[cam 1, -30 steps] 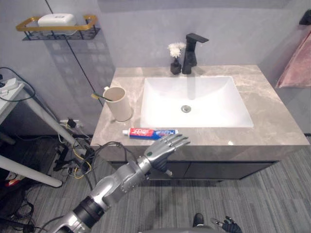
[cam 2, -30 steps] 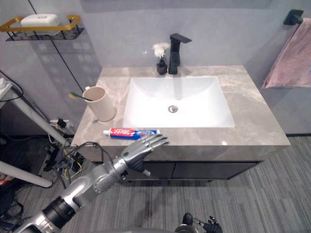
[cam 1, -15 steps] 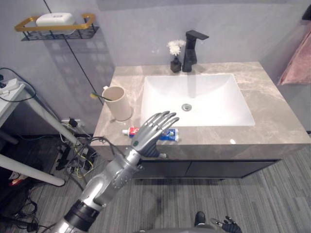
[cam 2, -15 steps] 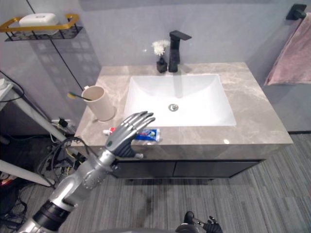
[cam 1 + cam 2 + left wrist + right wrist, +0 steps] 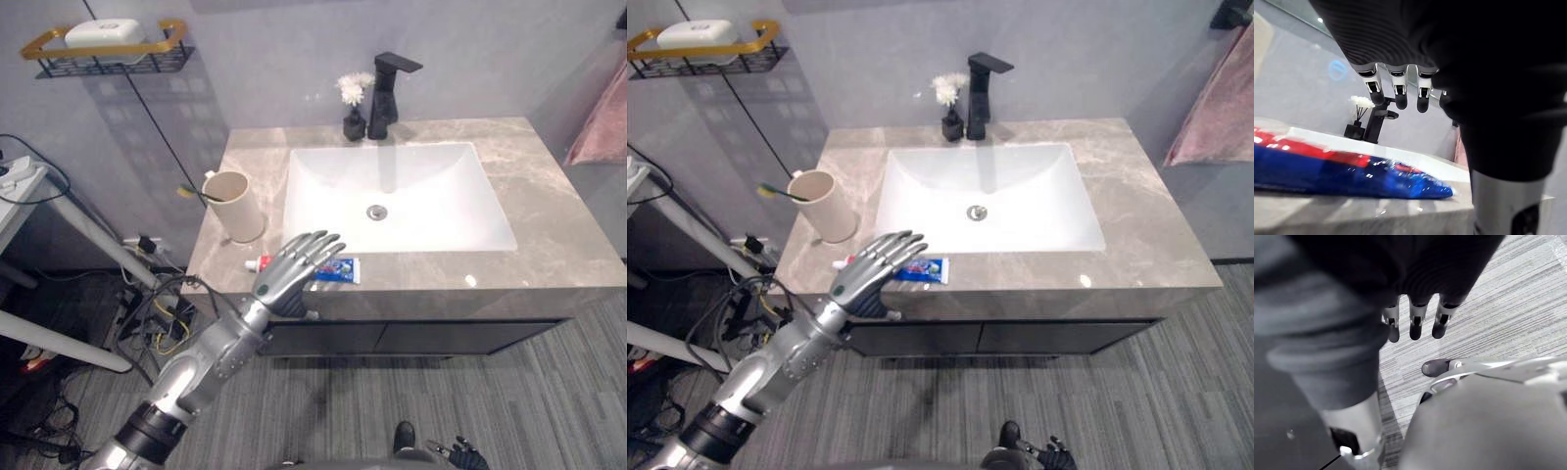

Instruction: Organize washtable

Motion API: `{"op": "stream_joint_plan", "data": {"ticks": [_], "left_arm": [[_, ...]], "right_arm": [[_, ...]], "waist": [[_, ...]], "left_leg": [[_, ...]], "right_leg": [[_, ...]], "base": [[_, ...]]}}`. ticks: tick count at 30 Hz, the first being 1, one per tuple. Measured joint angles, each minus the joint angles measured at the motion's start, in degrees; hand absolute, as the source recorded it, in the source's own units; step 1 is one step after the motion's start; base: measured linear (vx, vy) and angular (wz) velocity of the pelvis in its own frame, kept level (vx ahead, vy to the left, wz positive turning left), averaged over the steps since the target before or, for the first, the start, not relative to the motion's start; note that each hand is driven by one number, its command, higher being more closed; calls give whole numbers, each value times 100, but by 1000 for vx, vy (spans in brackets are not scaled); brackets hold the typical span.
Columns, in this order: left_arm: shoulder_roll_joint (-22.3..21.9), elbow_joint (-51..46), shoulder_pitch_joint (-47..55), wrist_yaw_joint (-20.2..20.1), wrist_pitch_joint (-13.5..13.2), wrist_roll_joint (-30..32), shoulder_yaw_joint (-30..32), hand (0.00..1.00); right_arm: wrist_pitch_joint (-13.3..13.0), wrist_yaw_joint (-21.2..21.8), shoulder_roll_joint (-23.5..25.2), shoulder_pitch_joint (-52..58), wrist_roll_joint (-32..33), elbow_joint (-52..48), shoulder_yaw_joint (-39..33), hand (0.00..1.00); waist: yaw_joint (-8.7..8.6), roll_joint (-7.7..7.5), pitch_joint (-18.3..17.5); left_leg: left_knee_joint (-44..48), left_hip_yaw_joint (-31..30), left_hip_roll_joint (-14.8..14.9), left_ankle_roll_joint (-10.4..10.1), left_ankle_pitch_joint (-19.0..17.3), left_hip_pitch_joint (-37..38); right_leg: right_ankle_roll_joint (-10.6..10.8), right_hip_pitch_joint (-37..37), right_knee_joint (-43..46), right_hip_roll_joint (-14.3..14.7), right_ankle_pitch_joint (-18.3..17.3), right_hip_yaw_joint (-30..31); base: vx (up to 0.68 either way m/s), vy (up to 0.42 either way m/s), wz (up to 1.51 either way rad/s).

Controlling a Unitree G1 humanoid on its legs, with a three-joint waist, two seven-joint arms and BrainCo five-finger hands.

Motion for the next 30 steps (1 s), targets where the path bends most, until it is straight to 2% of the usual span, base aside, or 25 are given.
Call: {"op": "stream_joint_plan", "data": {"ticks": [14, 24, 25, 30], "left_arm": [[253, 628, -242, -81, 238, 4, 454, 0], [268, 830, -242, -80, 250, 48, 623, 0], [268, 863, -242, -83, 255, 52, 623, 100], [268, 892, -242, -87, 239, 55, 618, 100]], "right_arm": [[26, 2, 10, -1, -1, 15, -590, 0], [97, 1, 7, 0, -2, 18, -708, 0], [98, 1, 6, 0, -2, 17, -713, 0], [97, 1, 7, 1, -2, 16, -715, 0]], "waist": [[8, 43, 24], [3, 108, 60], [0, 108, 61], [-2, 107, 60]], "left_leg": [[-59, 89, -10, -32, -19, 36], [-65, 146, -8, -38, -22, 59], [-65, 147, -6, -38, -22, 59], [-71, 147, -7, -38, -22, 58]], "right_leg": [[45, -46, -2, -3, 29, 43], [47, -54, -2, 4, 30, 58], [47, -55, -2, 6, 30, 59], [47, -60, -2, 6, 30, 58]], "base": [[0, 0, -1], [-21, -32, -3], [-21, -35, 0], [-16, -31, 0]]}}
